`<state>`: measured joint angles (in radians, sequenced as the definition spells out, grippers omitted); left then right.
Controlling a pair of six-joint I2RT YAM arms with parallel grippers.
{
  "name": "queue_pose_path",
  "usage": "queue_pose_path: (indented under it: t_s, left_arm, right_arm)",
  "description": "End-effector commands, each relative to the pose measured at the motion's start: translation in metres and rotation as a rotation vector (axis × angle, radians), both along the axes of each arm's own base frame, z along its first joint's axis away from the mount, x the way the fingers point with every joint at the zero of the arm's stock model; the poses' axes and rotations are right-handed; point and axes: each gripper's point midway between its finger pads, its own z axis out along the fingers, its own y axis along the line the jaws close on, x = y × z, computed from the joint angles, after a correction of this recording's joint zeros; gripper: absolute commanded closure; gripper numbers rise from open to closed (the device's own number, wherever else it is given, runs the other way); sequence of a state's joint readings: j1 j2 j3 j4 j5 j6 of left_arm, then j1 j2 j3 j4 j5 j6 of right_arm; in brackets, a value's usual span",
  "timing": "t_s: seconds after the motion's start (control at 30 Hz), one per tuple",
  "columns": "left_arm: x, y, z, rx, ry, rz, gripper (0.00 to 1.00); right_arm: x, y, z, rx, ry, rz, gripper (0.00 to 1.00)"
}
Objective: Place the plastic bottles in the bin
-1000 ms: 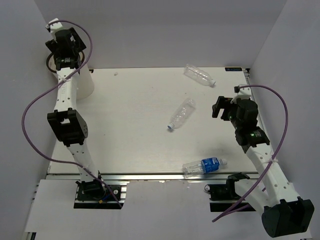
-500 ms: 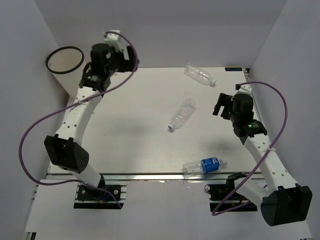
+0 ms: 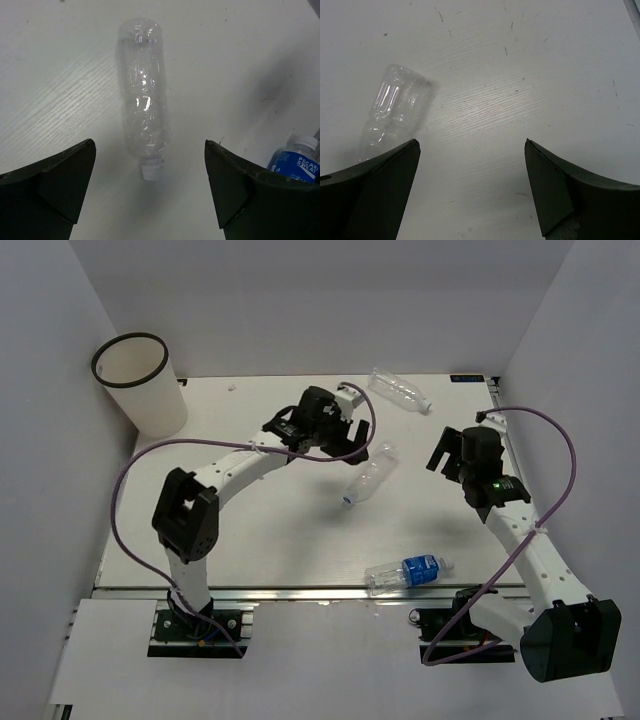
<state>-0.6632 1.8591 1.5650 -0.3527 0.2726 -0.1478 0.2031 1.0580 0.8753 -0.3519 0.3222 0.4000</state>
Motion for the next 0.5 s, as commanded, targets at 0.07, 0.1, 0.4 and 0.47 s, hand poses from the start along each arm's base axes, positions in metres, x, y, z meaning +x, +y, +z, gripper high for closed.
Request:
queue_pose_path:
  t_s: [0.07,0.1,0.4,0.47]
  left_arm:
    - [-0.013,-0.041,-0.041,0.094,0.054,-0.058,0.02]
    - [-0.012,-0.043,-0.066,0.138,0.092,-0.048,0.02]
    - [0.003,-0.05,-0.116,0.253,0.147,-0.039,0.18]
    - [0.011,-0.047,-0.102,0.256,0.103,0.004,0.49]
  right_arm:
    - [0.004,0.001,0.02,0.031,-0.044,-0.012,0.11]
    - [0.003,0.0,0.02,0.03,-0.045,-0.012,0.11]
    - [-0.003,-0.004,0.006,0.012,-0.018,-0.015,0.11]
    - [-0.003,-0.003,0.006,0.014,-0.016,-0.011,0.11]
